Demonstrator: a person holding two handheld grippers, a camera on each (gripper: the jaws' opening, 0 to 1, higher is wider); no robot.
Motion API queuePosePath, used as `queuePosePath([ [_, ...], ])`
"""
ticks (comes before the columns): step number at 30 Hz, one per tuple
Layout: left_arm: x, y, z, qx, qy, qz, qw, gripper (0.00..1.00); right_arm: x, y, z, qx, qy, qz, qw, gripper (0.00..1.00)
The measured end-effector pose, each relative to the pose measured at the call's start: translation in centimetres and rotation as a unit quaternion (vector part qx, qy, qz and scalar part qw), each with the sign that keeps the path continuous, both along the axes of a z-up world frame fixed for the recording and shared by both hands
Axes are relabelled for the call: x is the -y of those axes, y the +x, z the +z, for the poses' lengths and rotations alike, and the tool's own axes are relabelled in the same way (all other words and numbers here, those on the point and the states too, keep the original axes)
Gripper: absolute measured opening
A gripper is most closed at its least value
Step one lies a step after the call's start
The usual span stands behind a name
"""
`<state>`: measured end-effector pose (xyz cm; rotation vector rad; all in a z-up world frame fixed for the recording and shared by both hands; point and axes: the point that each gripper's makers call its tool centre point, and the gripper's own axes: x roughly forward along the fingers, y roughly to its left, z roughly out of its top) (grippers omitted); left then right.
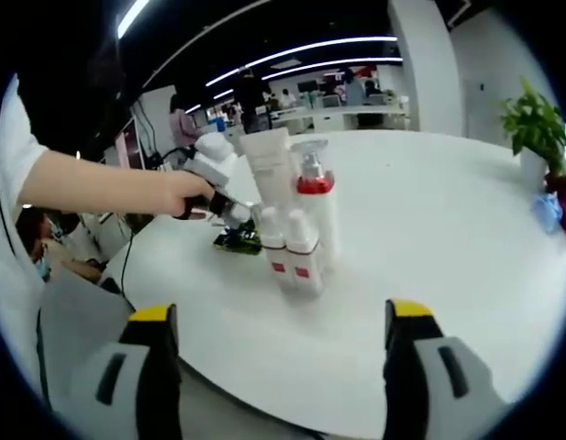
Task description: Arrange the skincare products in the storage area until every visible bottle or jar stands upright without overlapping.
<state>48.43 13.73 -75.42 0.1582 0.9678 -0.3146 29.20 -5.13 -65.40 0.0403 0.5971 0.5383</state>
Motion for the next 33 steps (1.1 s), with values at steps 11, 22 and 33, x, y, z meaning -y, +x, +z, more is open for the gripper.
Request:
queuePosePath([
  [11, 0.0, 0.1, 0.3, 0.022, -0.007, -0.017, 0.9996, 0.74, -0.2, -0.1, 0.3, 0.003, 0.001, 0.002, 1.0, 0.93],
  [22, -0.1, -0.6, 0.6, 0.025, -0.011, -0.017, 0.9995, 0.65, 0.0, -0.3, 0.5, 0.006, -0.001, -0.003, 1.0, 0.93],
  [33, -0.7, -1.1, 1.2, 0.031, -0.041, 0.011, 0.9986, 0.55, -0.1, -0.4, 0.6, 0.008, -0.003, -0.002, 1.0, 0.93],
])
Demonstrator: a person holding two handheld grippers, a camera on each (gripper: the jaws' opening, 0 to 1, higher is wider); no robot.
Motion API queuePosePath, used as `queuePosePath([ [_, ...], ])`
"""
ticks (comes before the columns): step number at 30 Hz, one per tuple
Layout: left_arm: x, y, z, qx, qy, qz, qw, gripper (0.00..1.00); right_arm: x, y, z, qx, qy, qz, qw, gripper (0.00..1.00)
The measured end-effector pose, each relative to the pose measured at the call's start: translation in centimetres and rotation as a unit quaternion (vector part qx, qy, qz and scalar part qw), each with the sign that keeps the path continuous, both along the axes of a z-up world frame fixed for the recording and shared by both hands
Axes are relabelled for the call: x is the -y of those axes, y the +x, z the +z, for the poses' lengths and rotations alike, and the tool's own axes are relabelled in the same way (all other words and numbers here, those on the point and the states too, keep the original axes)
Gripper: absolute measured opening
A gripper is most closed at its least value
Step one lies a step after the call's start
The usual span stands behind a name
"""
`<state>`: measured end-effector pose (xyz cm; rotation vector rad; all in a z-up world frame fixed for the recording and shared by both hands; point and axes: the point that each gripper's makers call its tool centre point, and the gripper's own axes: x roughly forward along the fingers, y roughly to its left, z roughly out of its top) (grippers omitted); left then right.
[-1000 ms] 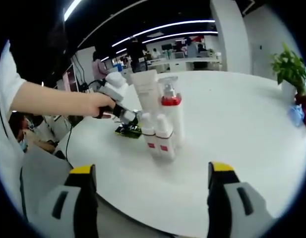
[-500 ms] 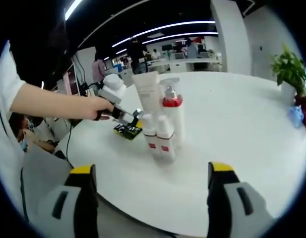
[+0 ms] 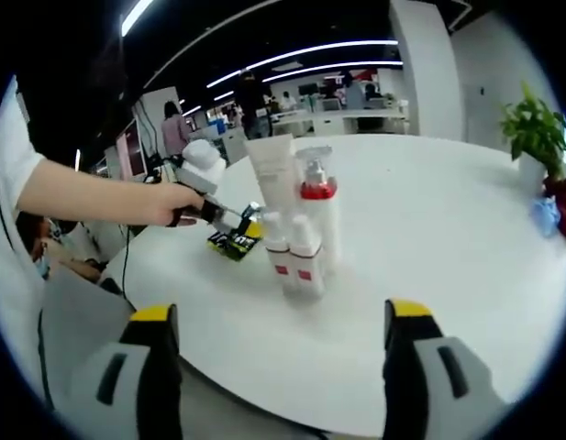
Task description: Arrange the skincare products in the storage area until every visible bottle or jar stands upright without overlapping.
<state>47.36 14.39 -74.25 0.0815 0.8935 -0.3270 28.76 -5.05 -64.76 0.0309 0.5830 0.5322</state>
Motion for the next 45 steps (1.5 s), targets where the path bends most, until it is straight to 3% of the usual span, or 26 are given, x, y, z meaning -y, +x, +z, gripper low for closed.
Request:
queuePosePath([
  [2, 0.1, -0.1, 0.0, 0.002, -0.004, -0.009, 1.0, 0.36, 0.0, -0.1, 0.1, 0.001, -0.001, 0.0, 1.0, 0.93],
  [3, -0.6, -0.5, -0.3, -0.003, 0.022, -0.019, 0.9996, 0.22, 0.0, -0.1, 0.1, 0.001, -0.001, 0.0, 1.0, 0.93],
  [4, -0.2, -0.4, -0.1, 0.014, 0.007, -0.02, 0.9997, 0.2, 0.0, -0.1, 0.1, 0.001, -0.001, 0.001, 1.0, 0.93],
  [12, -0.3, -0.2, -0.2, 0.019, 0.006, -0.023, 0.9995, 0.19, 0.0, -0.2, 0.2, 0.002, -0.002, -0.001, 1.0, 0.93],
  [18, -1.5, 0.0, -0.1, 0.031, 0.001, -0.015, 0.9994, 0.0, 0.2, -0.3, 0.2, 0.001, -0.004, -0.002, 1.0, 0.92],
  [19, -2.3, 0.2, 0.0, 0.036, 0.018, -0.014, 0.9991, 0.0, 0.2, -0.3, 0.2, 0.001, -0.004, -0.002, 1.0, 0.92],
  [20, -0.9, -0.6, -0.3, 0.009, -0.028, -0.02, 0.9994, 0.0, 0.2, -0.4, 0.2, 0.001, -0.004, -0.002, 1.0, 0.92],
  [21, -1.4, 0.0, 0.1, 0.027, -0.026, -0.009, 0.9993, 0.0, 0.2, -0.4, 0.2, 0.002, -0.004, -0.001, 1.0, 0.92],
  [24, -1.6, -0.3, 0.4, 0.027, -0.028, -0.008, 0.9992, 0.0, 0.1, -0.4, 0.4, 0.004, -0.004, -0.001, 1.0, 0.92],
  [30, -1.1, -1.4, 1.9, 0.03, -0.094, 0.016, 0.995, 0.0, -0.1, -0.5, 0.8, 0.009, -0.003, 0.002, 0.9999, 0.92],
  [37, -1.6, -3.4, 2.9, 0.027, -0.14, 0.034, 0.9892, 0.0, -0.9, -0.8, 1.0, 0.012, -0.004, 0.015, 0.9998, 0.92],
  [45, -2.3, -6.1, 4.9, 0.026, -0.22, 0.063, 0.9733, 0.0, -2.3, -1.2, 1.7, 0.017, 0.005, 0.04, 0.999, 0.85],
])
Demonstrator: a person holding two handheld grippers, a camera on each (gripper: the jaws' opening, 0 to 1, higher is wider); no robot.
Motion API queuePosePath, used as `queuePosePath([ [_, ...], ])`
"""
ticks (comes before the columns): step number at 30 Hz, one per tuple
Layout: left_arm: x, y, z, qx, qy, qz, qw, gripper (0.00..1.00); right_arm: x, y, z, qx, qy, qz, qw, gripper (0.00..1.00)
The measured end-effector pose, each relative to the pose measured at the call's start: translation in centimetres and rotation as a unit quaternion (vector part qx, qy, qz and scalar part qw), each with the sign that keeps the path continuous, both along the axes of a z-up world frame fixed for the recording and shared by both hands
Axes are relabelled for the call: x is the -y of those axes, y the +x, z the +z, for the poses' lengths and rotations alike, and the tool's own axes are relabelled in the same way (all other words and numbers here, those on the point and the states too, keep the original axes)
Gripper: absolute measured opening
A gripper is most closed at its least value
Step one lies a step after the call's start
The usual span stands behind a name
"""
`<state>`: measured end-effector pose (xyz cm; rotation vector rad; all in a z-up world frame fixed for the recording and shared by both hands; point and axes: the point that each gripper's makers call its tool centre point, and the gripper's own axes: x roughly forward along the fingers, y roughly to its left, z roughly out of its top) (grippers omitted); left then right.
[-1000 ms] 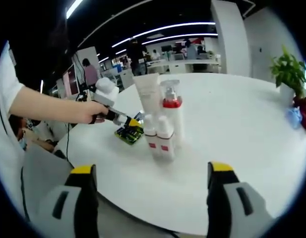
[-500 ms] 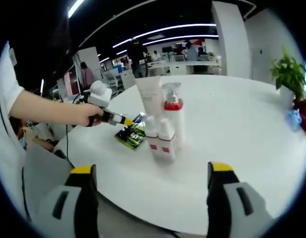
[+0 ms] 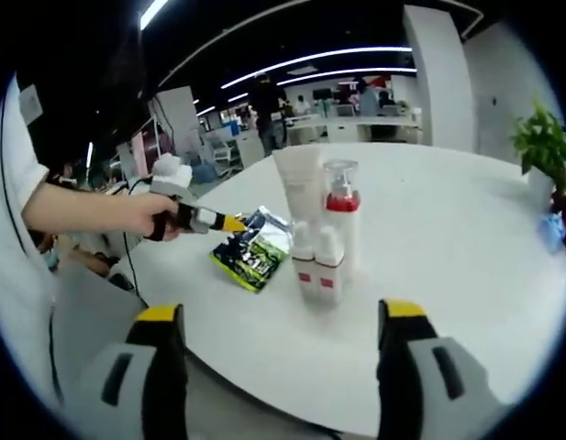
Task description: Arrange the skincare products in the storage area until every visible bottle or jar stands upright without overlapping.
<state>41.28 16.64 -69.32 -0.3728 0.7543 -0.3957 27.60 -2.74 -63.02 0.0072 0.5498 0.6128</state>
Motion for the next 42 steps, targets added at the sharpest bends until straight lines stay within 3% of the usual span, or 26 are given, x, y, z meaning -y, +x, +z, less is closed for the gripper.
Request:
queuePosePath([
  [5, -0.3, -1.1, 1.5, 0.008, -0.028, 0.004, 0.9996, 0.0, -1.3, -0.3, 0.0, -0.001, 0.003, 0.018, 0.9998, 0.84],
  [11, -0.2, -2.5, 3.2, 0.004, -0.099, 0.032, 0.9946, 0.0, -2.2, -0.5, 0.4, 0.001, 0.006, 0.037, 0.9993, 0.82],
  [22, -0.1, -4.7, 5.3, 0.012, -0.141, 0.038, 0.9892, 0.0, -3.3, -1.0, 0.9, 0.005, 0.017, 0.058, 0.9982, 0.82],
  [33, 0.5, -6.7, 7.8, 0.022, -0.18, 0.031, 0.983, 0.0, -4.3, -1.8, 1.1, 0.003, 0.032, 0.074, 0.9967, 0.82],
  [38, 1.9, -8.0, 10.2, 0.037, -0.207, 0.001, 0.9776, 0.0, -5.0, -1.9, 1.5, 0.003, 0.048, 0.084, 0.9953, 0.81],
  [42, 2.7, -9.1, 11.7, 0.043, -0.208, -0.024, 0.9769, 0.0, -5.8, -2.1, 1.8, 0.003, 0.069, 0.092, 0.9934, 0.8],
])
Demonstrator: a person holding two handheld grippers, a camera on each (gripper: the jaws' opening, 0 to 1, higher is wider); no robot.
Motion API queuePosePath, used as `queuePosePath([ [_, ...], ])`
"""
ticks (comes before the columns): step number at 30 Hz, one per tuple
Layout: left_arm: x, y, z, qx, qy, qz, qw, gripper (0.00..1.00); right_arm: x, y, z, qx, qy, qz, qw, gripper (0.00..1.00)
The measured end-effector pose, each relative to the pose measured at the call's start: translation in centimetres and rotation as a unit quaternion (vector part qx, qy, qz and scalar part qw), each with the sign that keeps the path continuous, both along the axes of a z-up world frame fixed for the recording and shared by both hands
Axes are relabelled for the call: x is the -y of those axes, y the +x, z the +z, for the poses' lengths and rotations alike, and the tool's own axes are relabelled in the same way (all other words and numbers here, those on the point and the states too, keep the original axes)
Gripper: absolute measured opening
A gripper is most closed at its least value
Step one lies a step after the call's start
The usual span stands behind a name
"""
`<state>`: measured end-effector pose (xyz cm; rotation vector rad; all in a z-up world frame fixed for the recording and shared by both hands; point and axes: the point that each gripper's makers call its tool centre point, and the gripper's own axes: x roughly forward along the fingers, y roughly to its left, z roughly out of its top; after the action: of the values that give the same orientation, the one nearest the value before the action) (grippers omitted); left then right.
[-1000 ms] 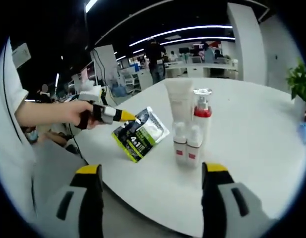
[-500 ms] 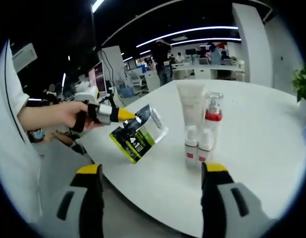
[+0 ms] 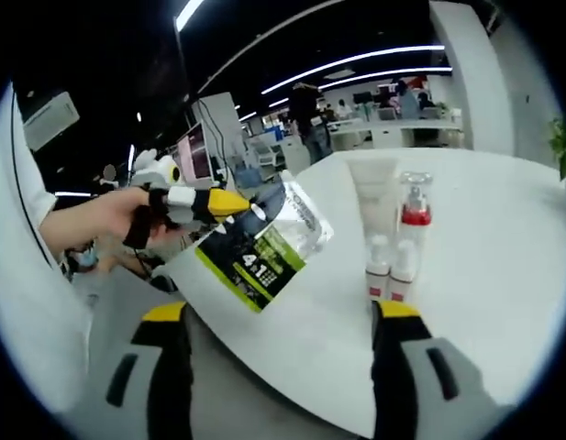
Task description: Arrange the skincare products in the storage area until every visible bottle or jar stands upright without overlapping.
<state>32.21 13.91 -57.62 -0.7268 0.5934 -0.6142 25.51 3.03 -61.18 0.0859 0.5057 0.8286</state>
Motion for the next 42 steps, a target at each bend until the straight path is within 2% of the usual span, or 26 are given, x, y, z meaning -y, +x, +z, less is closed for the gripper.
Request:
queuePosePath([
  [5, 1.1, -1.1, 2.4, 0.016, -0.026, -0.024, 0.9993, 0.0, -0.8, -0.3, 0.5, -0.005, 0.027, 0.007, 0.9996, 0.8],
  [9, 1.7, -2.0, 3.6, 0.022, -0.027, -0.041, 0.9985, 0.0, -1.1, -0.6, 0.8, -0.012, 0.051, 0.011, 0.9986, 0.77],
  [15, 3.0, -3.8, 6.5, 0.035, -0.074, -0.071, 0.9941, 0.0, -1.9, -1.0, 1.6, -0.021, 0.105, 0.024, 0.994, 0.74],
  [18, 4.0, -5.2, 8.4, 0.042, -0.112, -0.11, 0.9867, 0.0, -2.5, -1.0, 2.4, -0.029, 0.152, 0.033, 0.9874, 0.73],
  [21, 4.7, -6.1, 10.0, 0.056, -0.129, -0.132, 0.9811, 0.0, -3.1, -1.1, 3.6, -0.033, 0.199, 0.05, 0.9782, 0.72],
  [23, 5.0, -6.5, 10.7, 0.058, -0.144, -0.146, 0.9771, 0.0, -3.5, -1.3, 5.0, -0.028, 0.235, 0.064, 0.9694, 0.69],
  [26, 5.5, -6.8, 11.6, 0.066, -0.159, -0.157, 0.9724, 0.0, -3.6, -1.4, 6.8, -0.03, 0.286, 0.07, 0.9553, 0.59],
  [29, 5.6, -6.8, 11.6, 0.067, -0.159, -0.156, 0.9727, 0.0, -3.5, -1.8, 8.1, -0.034, 0.319, 0.081, 0.9435, 0.35],
  [30, 5.3, -6.4, 12.1, 0.076, -0.173, -0.145, 0.9713, 0.0, -3.3, -1.6, 7.4, -0.045, 0.304, 0.068, 0.9492, 0.33],
  [31, 5.1, -6.5, 11.8, 0.068, -0.172, -0.147, 0.9717, 0.0, -3.2, -1.7, 7.7, -0.036, 0.308, 0.073, 0.948, 0.26],
  [32, 4.8, -6.2, 12.1, 0.073, -0.178, -0.139, 0.9714, 0.0, -3.0, -1.9, 7.7, -0.034, 0.308, 0.074, 0.9481, 0.2],
  [33, 4.7, -6.1, 12.2, 0.076, -0.179, -0.133, 0.9718, 0.0, -2.8, -1.9, 7.7, -0.036, 0.312, 0.072, 0.9466, 0.14],
  [34, 4.5, -5.9, 12.1, 0.075, -0.176, -0.128, 0.9731, 0.0, -2.7, -2.2, 8.4, -0.04, 0.334, 0.075, 0.9386, 0.07],
  [36, 4.0, -5.6, 11.8, 0.073, -0.169, -0.121, 0.9754, 0.0, -2.4, -2.6, 9.4, -0.041, 0.362, 0.082, 0.9275, 0.02],
  [37, 3.8, -5.5, 11.8, 0.074, -0.17, -0.12, 0.9752, 0.0, -2.3, -2.6, 9.2, -0.039, 0.354, 0.079, 0.9311, 0.02],
  [40, 3.8, -5.5, 11.6, 0.075, -0.168, -0.117, 0.976, 0.0, -2.6, -2.7, 9.4, -0.043, 0.354, 0.084, 0.9305, 0.01],
  [42, 3.7, -5.4, 11.6, 0.076, -0.169, -0.115, 0.9759, 0.0, -2.7, -2.9, 9.7, -0.049, 0.361, 0.089, 0.9272, 0.01],
])
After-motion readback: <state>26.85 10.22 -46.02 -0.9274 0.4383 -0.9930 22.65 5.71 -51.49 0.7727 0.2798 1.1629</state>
